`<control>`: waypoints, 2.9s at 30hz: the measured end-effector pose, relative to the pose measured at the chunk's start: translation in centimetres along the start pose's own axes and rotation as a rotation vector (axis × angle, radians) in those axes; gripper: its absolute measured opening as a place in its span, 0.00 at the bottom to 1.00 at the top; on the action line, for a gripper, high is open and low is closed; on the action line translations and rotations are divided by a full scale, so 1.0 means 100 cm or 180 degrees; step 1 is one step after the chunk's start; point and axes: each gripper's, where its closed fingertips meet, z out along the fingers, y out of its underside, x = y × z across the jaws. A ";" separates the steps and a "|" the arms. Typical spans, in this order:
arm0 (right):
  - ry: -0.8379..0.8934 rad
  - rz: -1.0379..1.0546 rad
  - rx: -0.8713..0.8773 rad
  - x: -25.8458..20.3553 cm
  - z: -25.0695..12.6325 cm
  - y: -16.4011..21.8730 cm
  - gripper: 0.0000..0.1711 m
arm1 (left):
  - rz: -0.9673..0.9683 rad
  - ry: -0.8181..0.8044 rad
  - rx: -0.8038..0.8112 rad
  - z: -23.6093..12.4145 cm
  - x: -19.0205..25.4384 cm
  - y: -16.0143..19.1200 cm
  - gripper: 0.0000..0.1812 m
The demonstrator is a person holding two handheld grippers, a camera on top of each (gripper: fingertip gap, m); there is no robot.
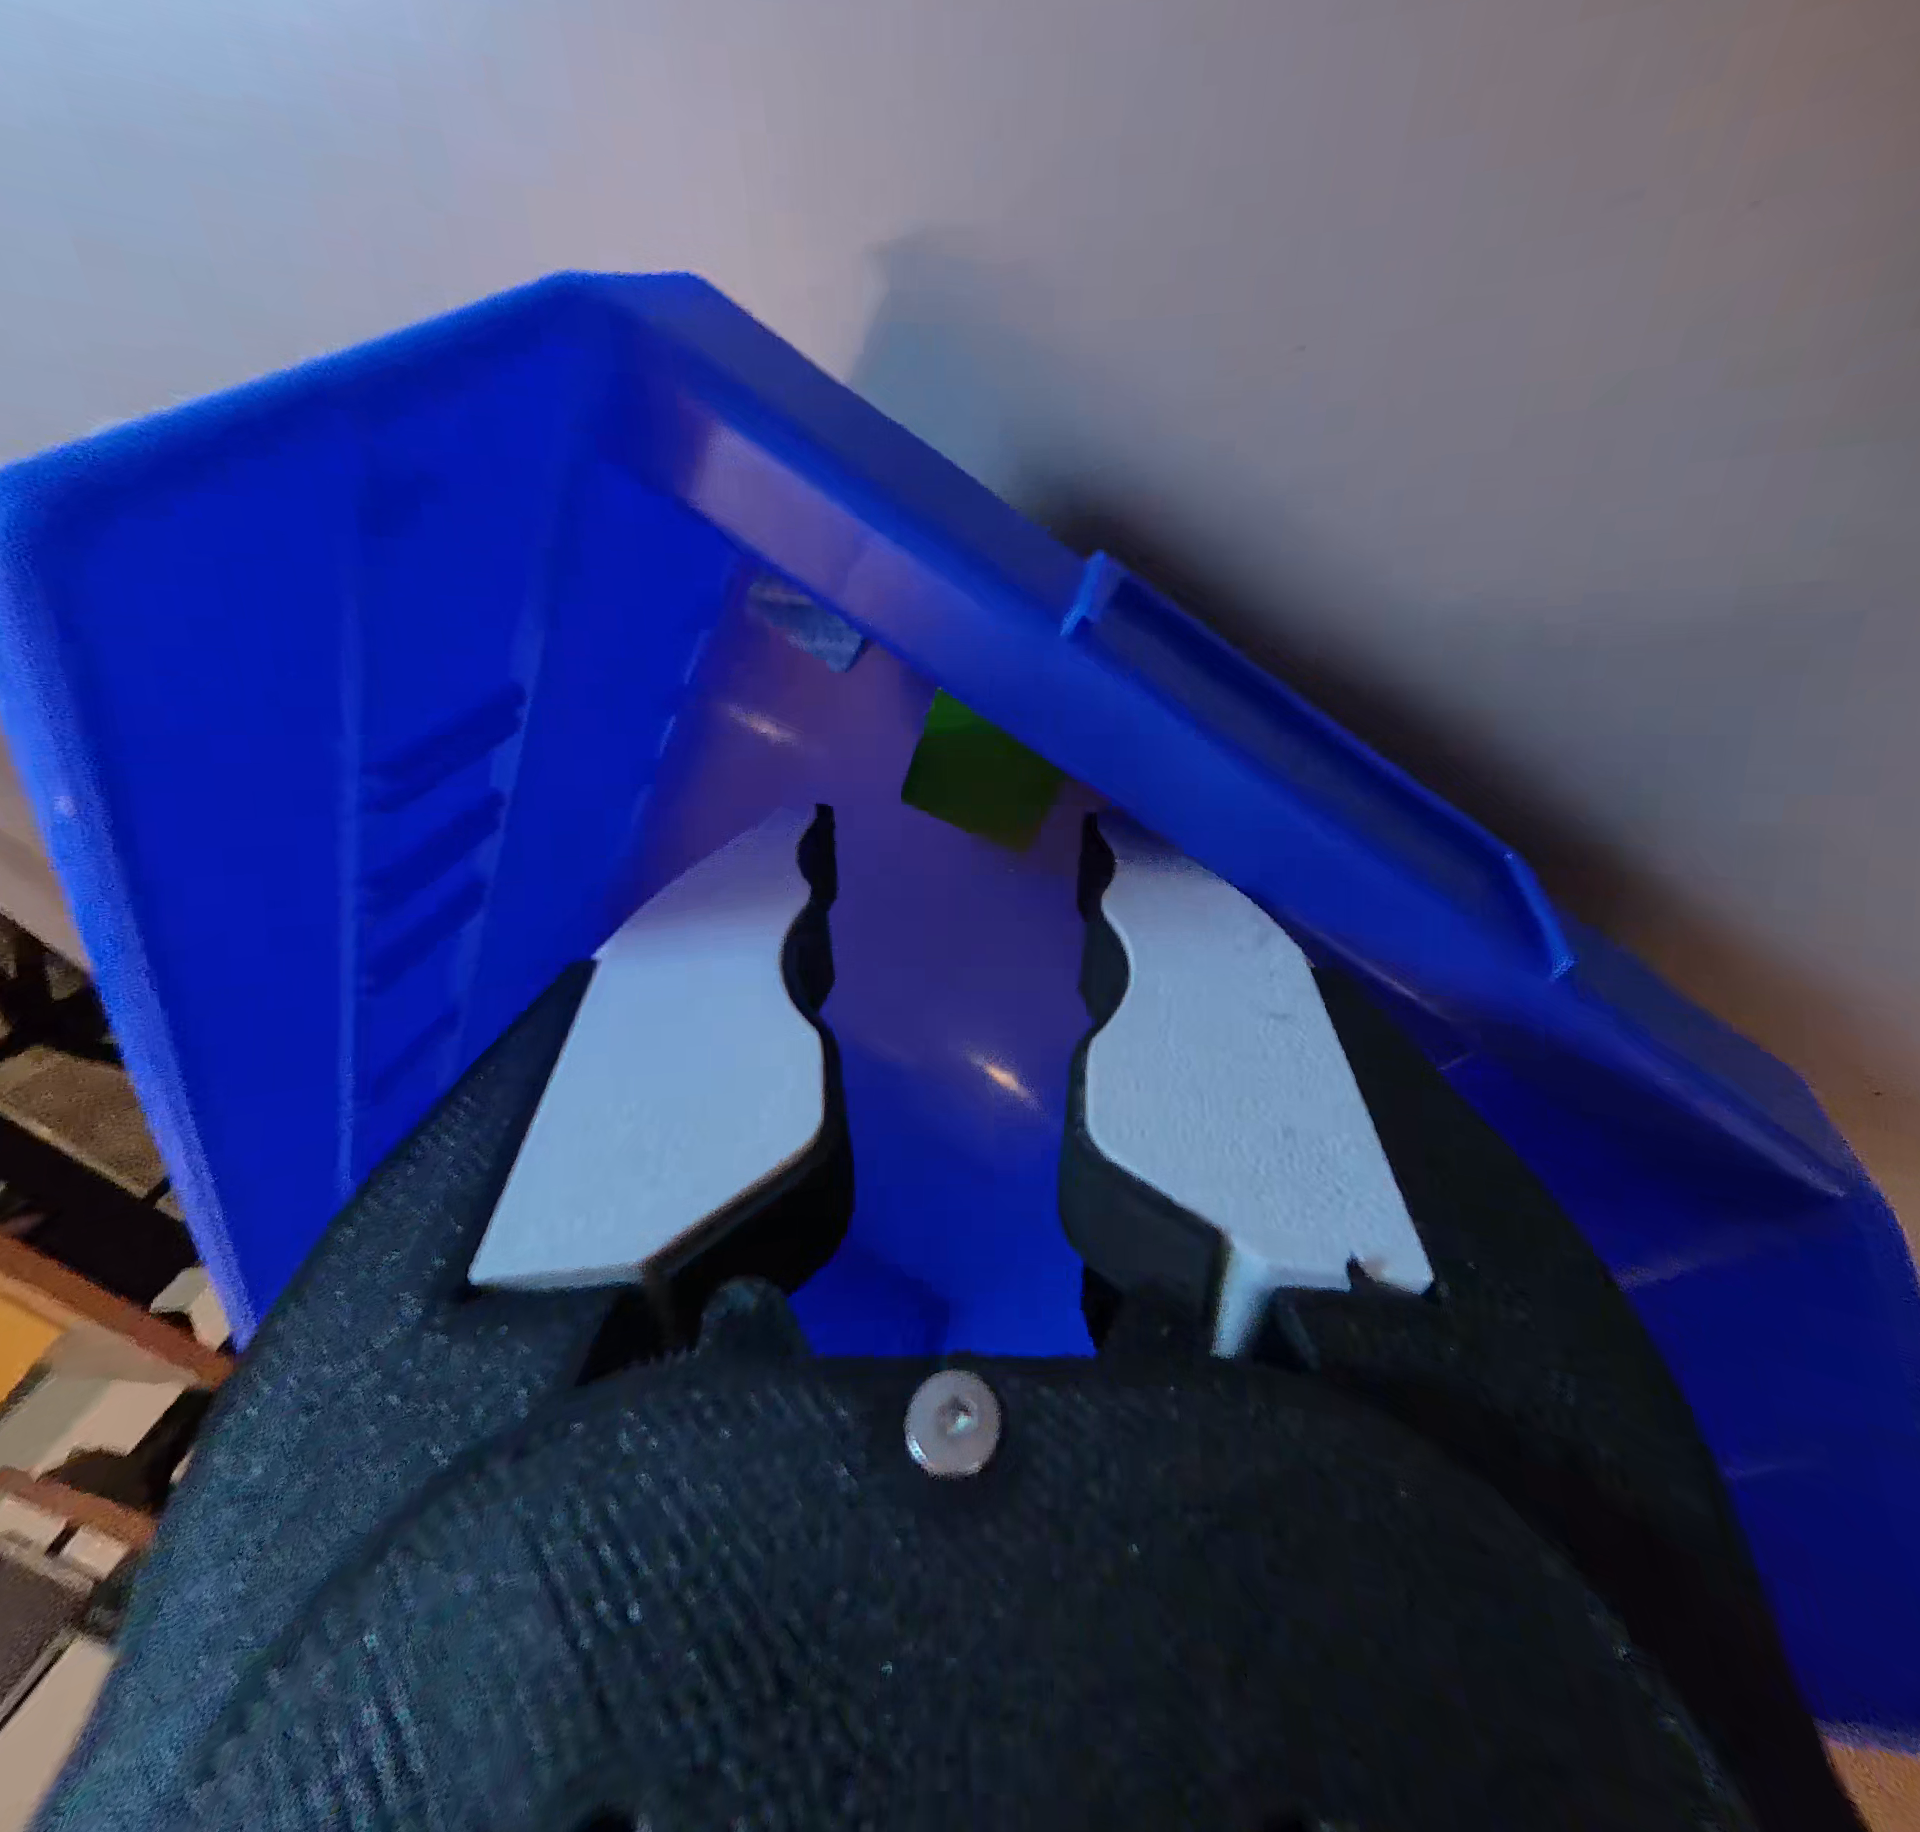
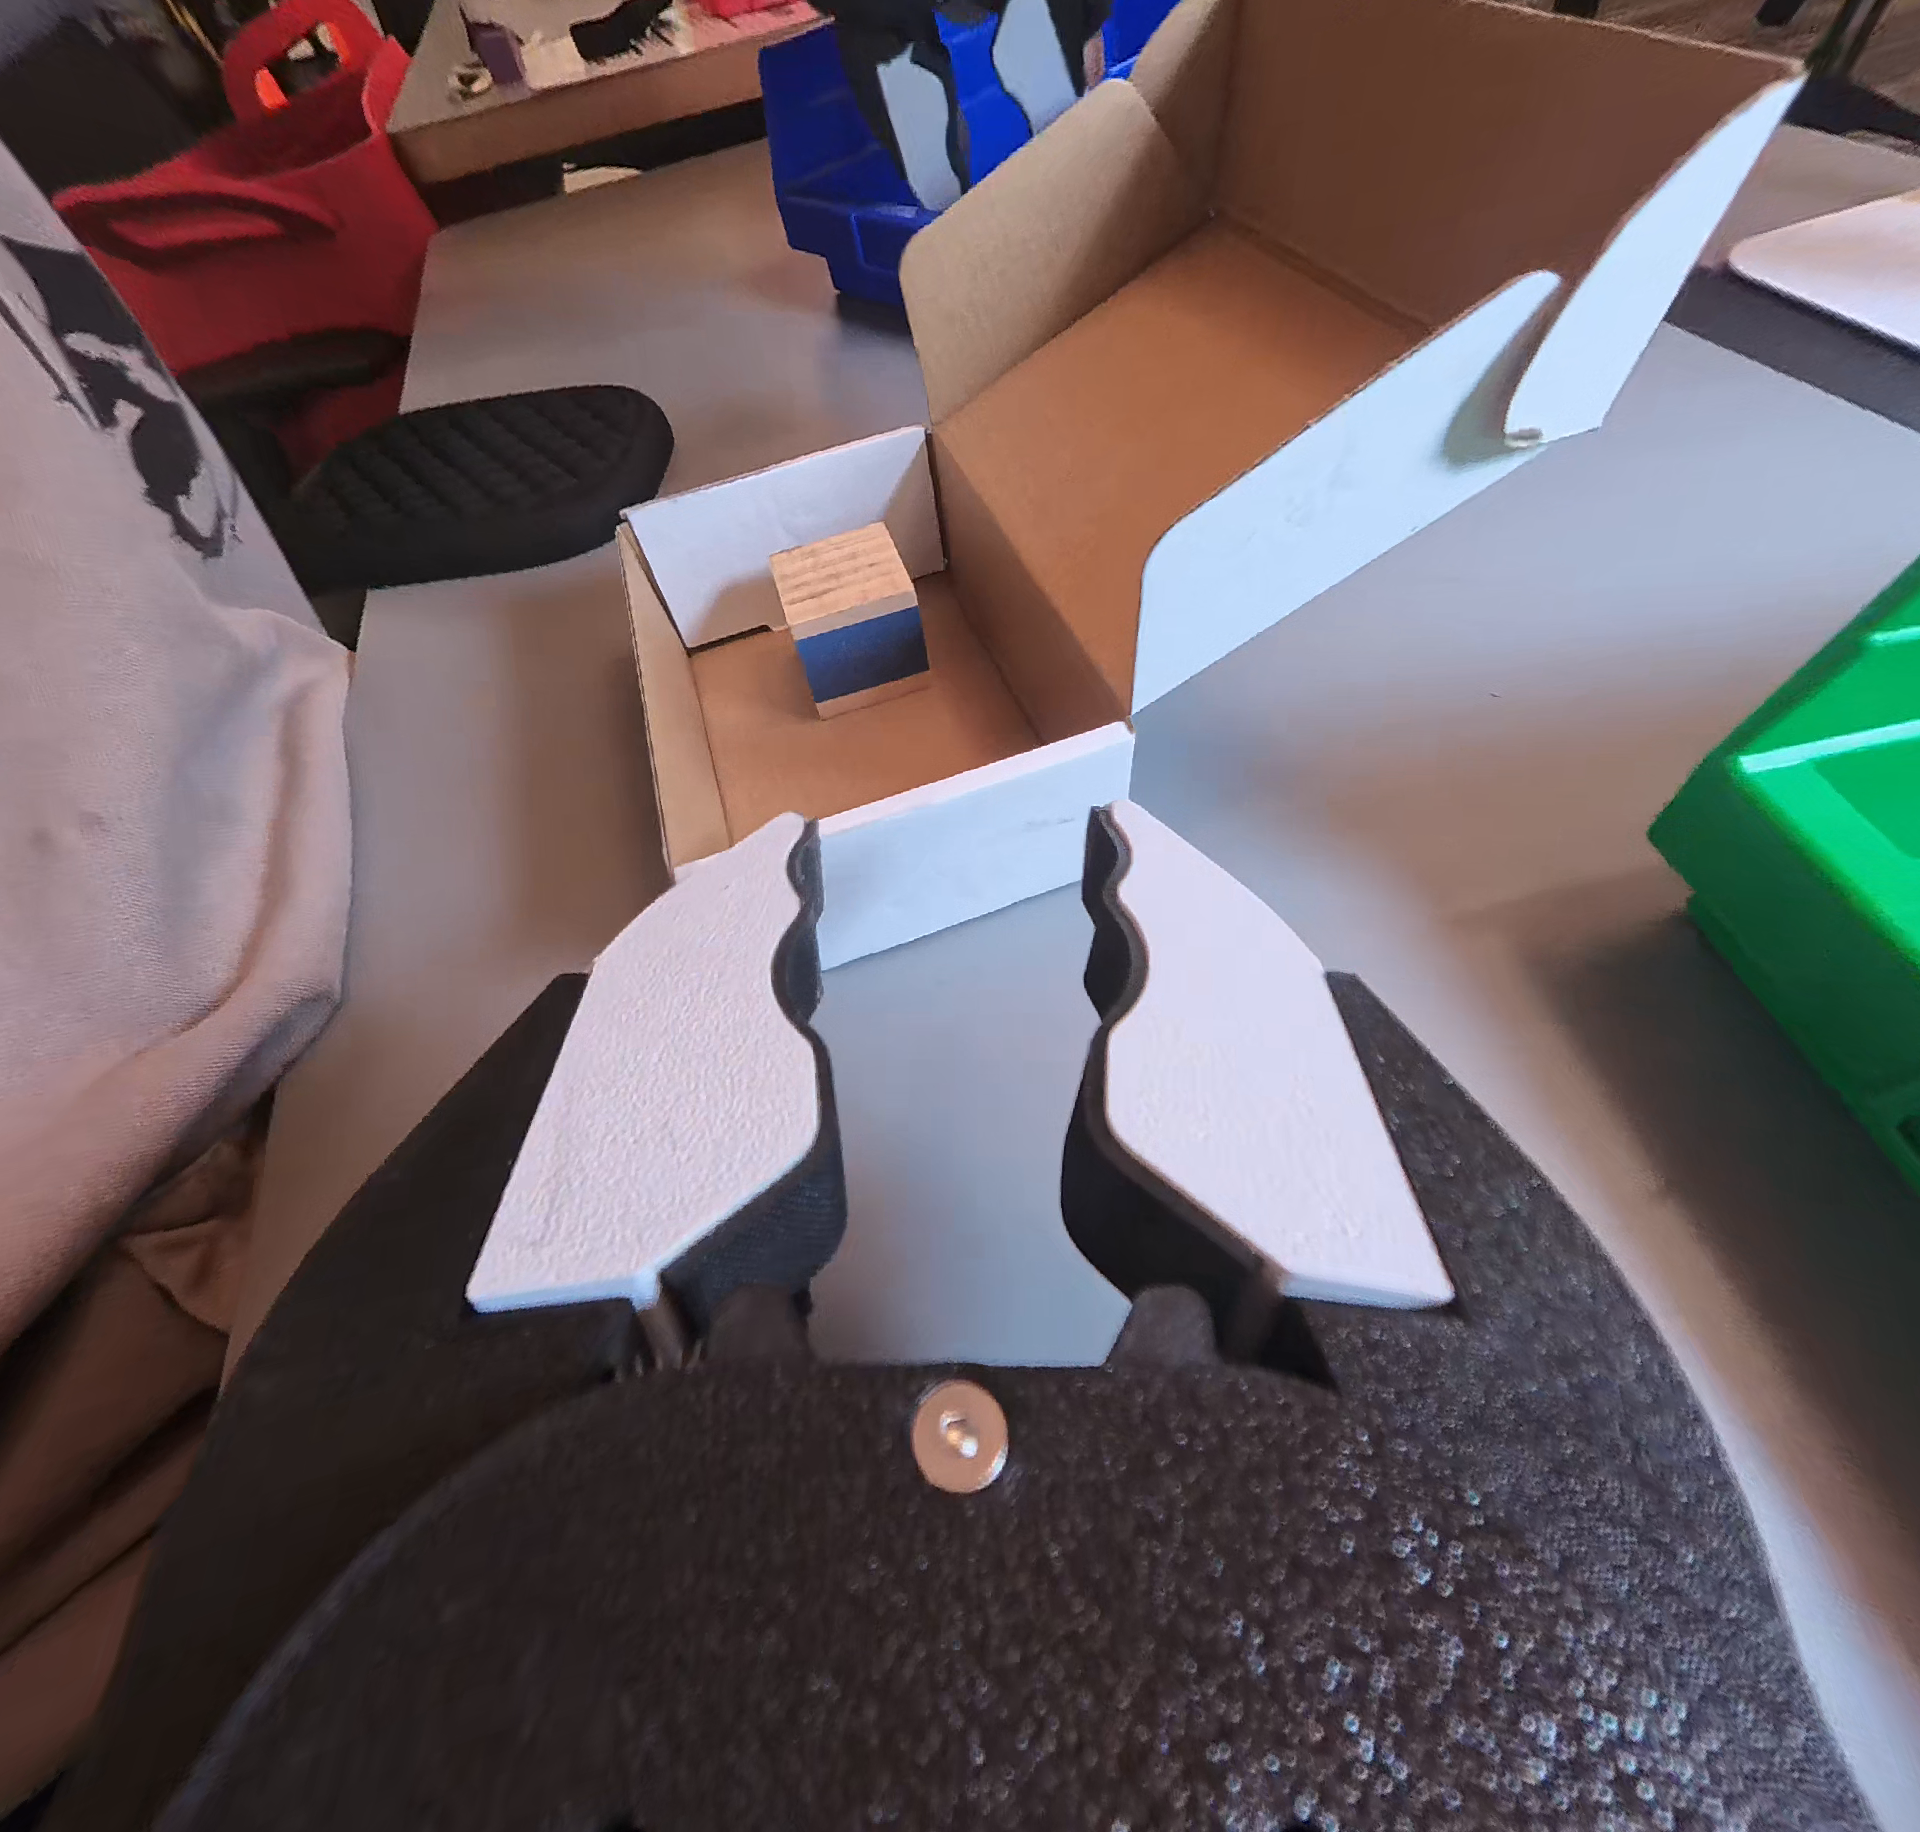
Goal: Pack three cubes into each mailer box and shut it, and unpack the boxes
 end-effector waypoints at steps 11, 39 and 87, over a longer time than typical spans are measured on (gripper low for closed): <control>0.0003 0.0030 0.0089 0.001 -0.005 -0.003 0.25 | -0.2411 0.0408 0.0394 0.014 -0.004 0.031 0.16; -0.0064 -0.0409 -0.0092 -0.029 0.004 0.002 0.29 | -0.2489 0.0210 0.1269 -0.127 -0.019 -0.191 0.15; -0.0055 -0.0489 0.0039 -0.036 -0.003 -0.002 0.29 | -0.3291 -0.0670 0.0610 -0.089 -0.049 -0.044 0.21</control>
